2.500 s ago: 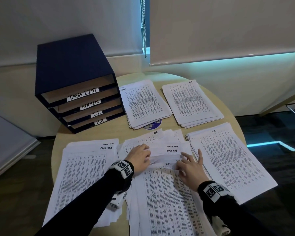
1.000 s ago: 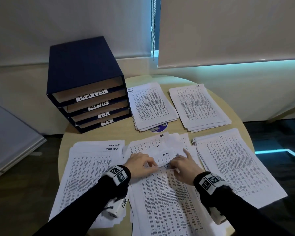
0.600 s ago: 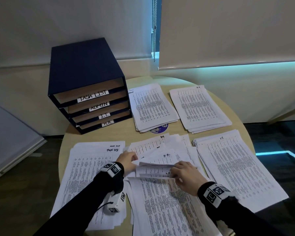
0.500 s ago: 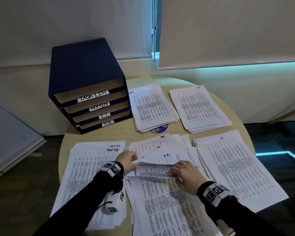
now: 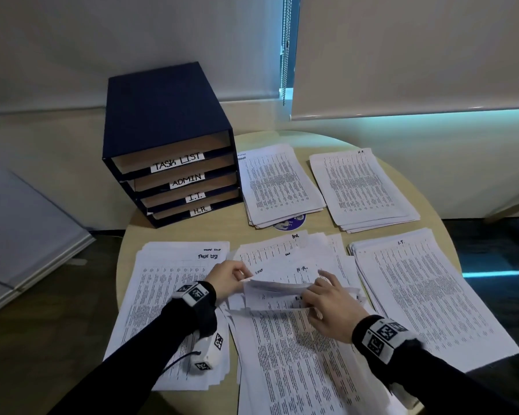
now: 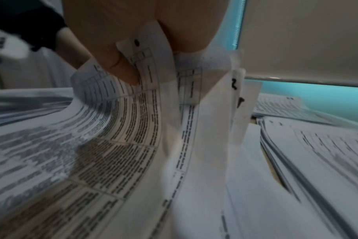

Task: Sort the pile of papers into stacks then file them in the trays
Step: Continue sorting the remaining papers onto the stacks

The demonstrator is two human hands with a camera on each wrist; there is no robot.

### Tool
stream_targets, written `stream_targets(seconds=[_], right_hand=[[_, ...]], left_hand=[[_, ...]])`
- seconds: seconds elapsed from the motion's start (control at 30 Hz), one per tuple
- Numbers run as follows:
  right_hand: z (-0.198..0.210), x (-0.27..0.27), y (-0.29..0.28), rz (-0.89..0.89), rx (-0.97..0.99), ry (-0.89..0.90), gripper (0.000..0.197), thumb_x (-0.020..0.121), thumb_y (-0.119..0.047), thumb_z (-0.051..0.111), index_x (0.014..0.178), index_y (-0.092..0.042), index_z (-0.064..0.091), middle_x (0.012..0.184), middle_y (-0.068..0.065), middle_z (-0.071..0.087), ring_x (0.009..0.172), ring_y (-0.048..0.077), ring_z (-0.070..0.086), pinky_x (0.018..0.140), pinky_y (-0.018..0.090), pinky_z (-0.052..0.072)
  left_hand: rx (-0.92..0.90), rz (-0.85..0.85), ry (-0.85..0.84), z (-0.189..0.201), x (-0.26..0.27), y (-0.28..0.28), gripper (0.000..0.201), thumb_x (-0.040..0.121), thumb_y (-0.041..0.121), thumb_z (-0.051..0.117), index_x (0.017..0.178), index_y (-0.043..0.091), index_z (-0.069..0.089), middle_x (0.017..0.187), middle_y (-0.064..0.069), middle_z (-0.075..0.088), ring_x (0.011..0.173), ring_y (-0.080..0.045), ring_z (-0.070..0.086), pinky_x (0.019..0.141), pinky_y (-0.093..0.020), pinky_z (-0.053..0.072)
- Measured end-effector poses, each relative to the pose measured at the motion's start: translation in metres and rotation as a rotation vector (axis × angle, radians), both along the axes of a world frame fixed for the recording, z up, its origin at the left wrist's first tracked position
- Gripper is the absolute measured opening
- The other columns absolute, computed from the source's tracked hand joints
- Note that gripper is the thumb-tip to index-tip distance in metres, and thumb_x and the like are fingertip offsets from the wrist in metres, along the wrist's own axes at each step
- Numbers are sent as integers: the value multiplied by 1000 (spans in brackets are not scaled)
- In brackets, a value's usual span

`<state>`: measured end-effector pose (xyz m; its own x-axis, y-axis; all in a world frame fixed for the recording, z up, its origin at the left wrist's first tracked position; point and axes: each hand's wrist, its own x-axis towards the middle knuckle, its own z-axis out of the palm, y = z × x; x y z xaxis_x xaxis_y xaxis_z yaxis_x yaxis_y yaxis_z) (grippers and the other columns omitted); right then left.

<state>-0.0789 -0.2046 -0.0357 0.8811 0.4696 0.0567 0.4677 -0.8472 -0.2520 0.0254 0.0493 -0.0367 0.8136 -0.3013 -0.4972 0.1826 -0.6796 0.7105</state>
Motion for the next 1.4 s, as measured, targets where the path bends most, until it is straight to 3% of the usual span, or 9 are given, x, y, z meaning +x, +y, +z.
stream_targets(seconds=[0.17, 0.3, 0.47, 0.57, 0.7, 0.9, 1.1, 1.23, 1.4], right_hand=[[-2, 1, -7, 36, -139, -94, 15, 61, -29, 64, 72, -30, 53, 75, -16, 61, 95, 13, 59, 107, 57, 21], [3, 2, 0, -2, -203, -129, 20, 56, -29, 71, 69, -29, 57, 78, -14, 67, 121, 21, 56, 106, 65, 11], [-2, 2, 11, 56, -181, -82, 18, 51, -29, 71, 67, -30, 62, 70, -15, 67, 100, 16, 65, 102, 57, 25], [-6, 4, 12, 74, -114, -44, 26, 50, -24, 74, 70, -28, 58, 71, -14, 65, 88, 16, 64, 95, 50, 49], [-6, 2, 11, 73, -130, -45, 26, 52, -23, 73, 70, -29, 55, 71, -16, 64, 89, 15, 63, 100, 50, 41], [-5, -1, 10, 64, -130, -63, 28, 51, -24, 74, 70, -30, 54, 71, -17, 63, 89, 14, 63, 98, 53, 42], [-6, -3, 7, 53, -141, -65, 28, 50, -24, 74, 70, -28, 55, 72, -16, 64, 93, 16, 64, 96, 55, 44], [-3, -3, 9, 61, -159, -74, 30, 47, -27, 76, 69, -29, 56, 72, -16, 64, 93, 15, 62, 94, 52, 47], [-5, -2, 8, 57, -144, -60, 30, 49, -27, 73, 71, -30, 53, 73, -18, 63, 93, 16, 63, 93, 48, 48]], left_hand=[[-122, -99, 149, 9, -5, 5, 14, 82, 3, 72, 78, 16, 73, 96, -10, 66, 84, -19, 62, 73, -33, 56], [-148, -219, 150, 18, -15, -4, 20, 84, 1, 69, 74, 18, 71, 102, -12, 68, 89, -14, 63, 86, -24, 54], [-77, -307, 170, 23, -16, -7, 8, 88, 23, 69, 83, 18, 73, 100, -10, 72, 93, -20, 66, 87, -30, 52], [-53, -94, 127, 14, -12, -10, 22, 96, 32, 56, 101, 14, 65, 101, -10, 66, 82, -22, 61, 79, -36, 49], [377, -256, -101, -1, -4, -16, 32, 94, 31, 56, 119, 11, 52, 118, -8, 54, 92, -18, 52, 85, -31, 45], [500, -349, -208, -6, -4, -21, 33, 83, 35, 69, 107, 20, 52, 113, -2, 41, 99, -20, 46, 86, -31, 43], [391, -638, -197, 6, -12, -22, 9, 95, 18, 50, 102, 16, 55, 109, -11, 55, 98, -26, 52, 79, -33, 38], [399, -722, -140, 11, -17, -19, 21, 102, 21, 41, 114, 10, 55, 111, -13, 56, 99, -28, 53, 82, -33, 39], [336, -518, -224, 2, -12, -17, 33, 94, 21, 58, 124, 10, 56, 121, -8, 58, 113, -25, 54, 92, -30, 40]])
